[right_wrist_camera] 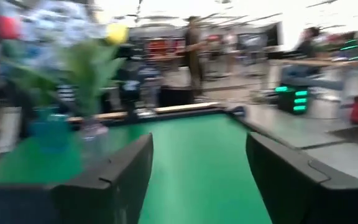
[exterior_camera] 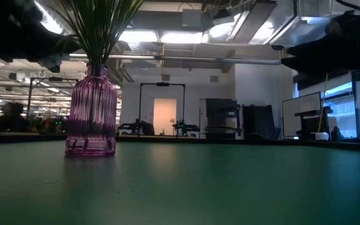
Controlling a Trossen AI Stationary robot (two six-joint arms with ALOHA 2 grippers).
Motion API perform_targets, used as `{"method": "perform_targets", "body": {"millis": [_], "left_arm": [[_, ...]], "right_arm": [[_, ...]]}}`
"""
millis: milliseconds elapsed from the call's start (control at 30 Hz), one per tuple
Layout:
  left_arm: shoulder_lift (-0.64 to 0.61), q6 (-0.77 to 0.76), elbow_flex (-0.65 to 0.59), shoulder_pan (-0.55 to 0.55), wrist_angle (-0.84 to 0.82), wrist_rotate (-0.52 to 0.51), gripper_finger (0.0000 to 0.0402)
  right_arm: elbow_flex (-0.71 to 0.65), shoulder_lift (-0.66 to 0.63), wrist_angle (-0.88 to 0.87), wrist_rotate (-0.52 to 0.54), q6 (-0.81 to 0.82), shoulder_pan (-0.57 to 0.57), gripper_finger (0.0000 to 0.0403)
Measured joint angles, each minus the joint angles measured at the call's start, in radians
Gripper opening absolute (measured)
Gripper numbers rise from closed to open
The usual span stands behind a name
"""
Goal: Sort flowers into vase by color
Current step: Return to Home Position
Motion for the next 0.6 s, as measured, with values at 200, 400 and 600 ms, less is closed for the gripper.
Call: {"method": "perform_targets", "body": {"millis": [200, 400, 600], "left_arm": [[0.000, 0.000, 0.000, 0.000, 0.000, 0.001, 0.0010], [0.000, 0.000, 0.000, 0.000, 0.000, 0.001, 0.0010], [0.000, -0.001, 0.000, 0.000, 0.000, 0.002, 0.0010]], "right_arm": [[0.000, -0.130, -0.167, -0.128, 0.026, 0.000, 0.0171], [0.000, -0.134, -0.196, -0.126, 0.119, 0.000, 0.0085], [0.000, -0.134, -0.199, -0.109, 0.117, 0.000, 0.0048]]}}
